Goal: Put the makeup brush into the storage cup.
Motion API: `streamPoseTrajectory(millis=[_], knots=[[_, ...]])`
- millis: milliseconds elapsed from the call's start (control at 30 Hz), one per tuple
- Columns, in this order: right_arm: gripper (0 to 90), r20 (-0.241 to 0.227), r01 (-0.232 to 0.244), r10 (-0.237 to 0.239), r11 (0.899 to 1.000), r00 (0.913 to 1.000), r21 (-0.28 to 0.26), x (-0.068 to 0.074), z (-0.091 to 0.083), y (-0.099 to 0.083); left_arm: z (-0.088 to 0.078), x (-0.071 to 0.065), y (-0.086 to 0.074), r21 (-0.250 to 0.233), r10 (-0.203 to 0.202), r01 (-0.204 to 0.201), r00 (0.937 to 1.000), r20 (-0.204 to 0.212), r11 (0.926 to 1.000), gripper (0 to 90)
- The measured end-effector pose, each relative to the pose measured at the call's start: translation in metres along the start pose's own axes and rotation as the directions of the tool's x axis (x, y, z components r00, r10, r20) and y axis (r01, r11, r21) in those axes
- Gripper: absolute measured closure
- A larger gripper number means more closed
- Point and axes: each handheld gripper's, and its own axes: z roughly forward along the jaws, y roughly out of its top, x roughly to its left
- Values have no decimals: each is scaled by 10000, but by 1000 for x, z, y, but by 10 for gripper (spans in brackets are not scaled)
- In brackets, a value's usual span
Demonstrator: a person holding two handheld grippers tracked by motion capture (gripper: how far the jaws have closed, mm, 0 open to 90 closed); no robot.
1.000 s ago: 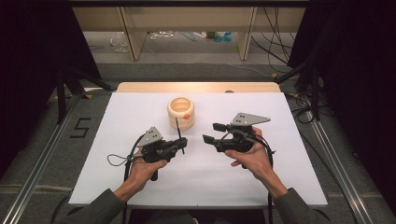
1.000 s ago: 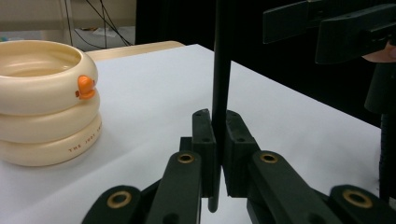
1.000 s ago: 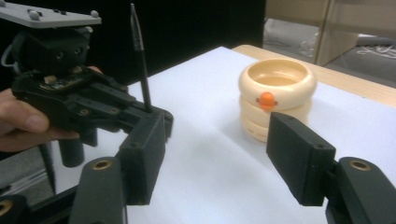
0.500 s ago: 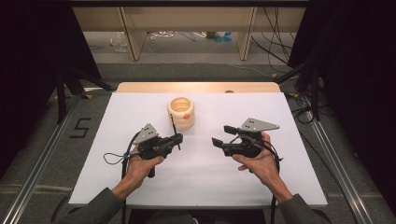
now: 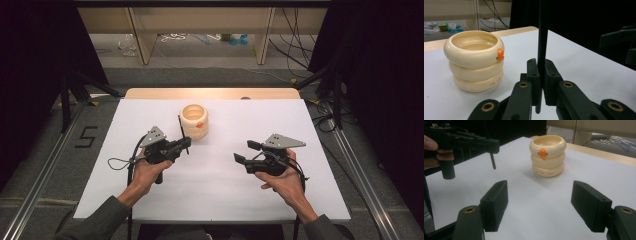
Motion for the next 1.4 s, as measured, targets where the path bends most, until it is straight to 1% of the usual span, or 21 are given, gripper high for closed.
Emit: streamPoseTrajectory(millis=[33, 100, 133, 233, 333, 367, 433, 567, 667, 800, 833, 867, 900, 1000, 1067, 1100, 1167, 1200, 1233, 1300, 1400], knots=[[306, 41, -9, 9, 10000, 10000, -11, 0, -2, -2, 1, 2, 1, -23, 166, -165, 9998, 56, 9999, 847], [303, 71, -38, 38, 10000, 10000, 0, 1, -4, -3, 2, 3, 4, -26, 192, -192, 9998, 5, 9998, 847], [296, 139, -35, 34, 9999, 9999, 115, 0, -6, -4, 2, 4, 5, -56, 182, -182, 9998, 10, 9998, 847], [272, 305, -174, 178, 9998, 9994, -120, 0, -11, -9, 4, 7, 9, -30, 176, -177, 9998, -53, 9998, 847], [248, 394, -237, 240, 9997, 9989, -86, -1, -14, -11, 6, 12, 12, -11, 104, -104, 9999, -135, 9999, 847], [238, 484, -257, 263, 9996, 9985, -126, -1, -15, -13, 8, 14, 14, -32, -118, 118, 9998, -135, 9999, 847], [218, 461, -342, 350, 9993, 9983, -175, -1, -16, -15, 9, 15, 15, -48, 5, -6, 9999, -144, 10000, 847], [214, 488, -183, 194, 9996, 9986, -210, -1, -17, -18, 12, 18, 19, -28, 38, -39, 9998, -213, 10000, 847], [216, 543, -406, 405, 9992, 9977, 18, -2, -20, -22, 14, 21, 23, -70, -56, 54, 9996, -284, 10000, 847], [219, 654, -320, 325, 9995, 9973, -83, -3, -22, -24, 17, 27, 28, -96, -45, 42, 9993, -377, 9999, 847], [219, 706, -447, 424, 9985, 9966, 312, -3, -26, -23, 20, 30, 29, -92, -100, 95, 9987, -492, 9999, 847], [220, 723, -288, 297, 9995, 9969, -133, -4, -23, -24, 20, 30, 29, -92, -100, 95, 9987, -492, 9999, 847], [221, 561, -583, 579, 9983, 9967, 52, -3, -24, -25, 22, 33, 31, -125, -210, 204, 9983, -542, 9997, 847], [223, 695, -333, 344, 9993, 9970, -169, -5, -24, -26, 24, 36, 34, -170, -136, 125, 9980, -624, 9998, 847], [223, 730, -332, 343, 9993, 9967, -157, -4, -26, -27, 25, 38, 36, -218, -225, 211, 9974, -682, 9995, 847], [223, 709, -481, 472, 9988, 9964, 117, -3, -29, -27, 25, 41, 37, -201, -206, 192, 9970, -742, 9996, 847], [223, 771, -314, 312, 9995, 9965, 14, -4, -30, -28, 25, 42, 38, -175, -147, 133, 9965, -820, 9998, 847], [223, 661, -577, 578, 9983, 9961, -41, -3, -29, -29, 26, 43, 39, -208, -169, 152, 9963, -846, 9997, 847], [223, 714, -504, 512, 9986, 9961, -129, -4, -29, -30, 26, 44, 41, -268, -223, 200, 9960, -871, 9994, 847], [223, 779, -533, 526, 9986, 9956, 70, -3, -31, -30, 26, 46, 44, -257, -144, 121, 9955, -939, 9996, 847], [224, 573, -659, 655, 9978, 9962, 46, -2, -29, -31, 28, 50, 50, -191, -114, 94, 9943, -1056, 9998, 847]])
